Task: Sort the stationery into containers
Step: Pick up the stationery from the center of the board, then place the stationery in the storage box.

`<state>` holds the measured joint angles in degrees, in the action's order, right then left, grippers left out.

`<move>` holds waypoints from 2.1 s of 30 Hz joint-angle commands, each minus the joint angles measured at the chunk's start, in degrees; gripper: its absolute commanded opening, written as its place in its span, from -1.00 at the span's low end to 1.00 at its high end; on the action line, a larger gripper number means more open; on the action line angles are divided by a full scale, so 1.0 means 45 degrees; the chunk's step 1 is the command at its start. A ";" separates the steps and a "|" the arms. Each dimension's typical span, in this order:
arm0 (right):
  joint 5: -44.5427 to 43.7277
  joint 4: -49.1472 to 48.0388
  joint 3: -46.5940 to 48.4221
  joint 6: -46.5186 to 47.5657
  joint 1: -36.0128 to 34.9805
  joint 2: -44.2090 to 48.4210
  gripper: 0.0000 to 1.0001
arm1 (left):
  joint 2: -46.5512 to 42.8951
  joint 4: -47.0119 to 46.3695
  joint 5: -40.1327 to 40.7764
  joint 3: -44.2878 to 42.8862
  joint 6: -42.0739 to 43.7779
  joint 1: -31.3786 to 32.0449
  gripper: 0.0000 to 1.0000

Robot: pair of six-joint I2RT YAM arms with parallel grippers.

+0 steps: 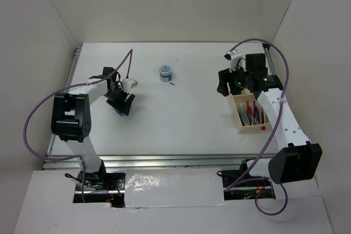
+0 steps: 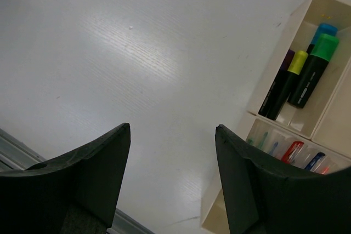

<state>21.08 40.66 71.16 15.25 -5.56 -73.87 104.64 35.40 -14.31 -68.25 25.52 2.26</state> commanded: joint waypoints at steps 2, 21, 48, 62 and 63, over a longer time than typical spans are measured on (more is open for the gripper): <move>0.0841 -0.0208 -0.0285 -0.0165 0.0317 0.0730 0.41 | -0.0771 -0.1361 -0.1779 0.0673 -0.0514 -0.0073 0.12; 0.7152 -0.1067 0.0789 -0.1435 -0.3700 0.2548 0.99 | -0.9598 -0.6205 -1.1529 0.3233 -0.4732 0.5139 -0.63; 0.5941 0.0065 0.2215 0.0011 -0.7358 0.0458 0.99 | -0.8878 -0.6773 -0.9263 0.1749 -0.5495 0.7739 -0.76; 0.5511 0.0162 0.1941 0.0166 -0.7689 0.0340 0.99 | -0.8781 -0.7182 -0.8989 0.1631 -0.6295 0.7740 -0.76; 0.5511 0.0221 0.1942 0.0225 -0.7728 0.0321 0.99 | -0.8761 -0.7260 -0.8950 0.1631 -0.6470 0.7739 -0.76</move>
<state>47.18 40.75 79.92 14.68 -38.79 -71.50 65.32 10.15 -54.04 -57.39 -0.36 36.69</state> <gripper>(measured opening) 0.994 0.785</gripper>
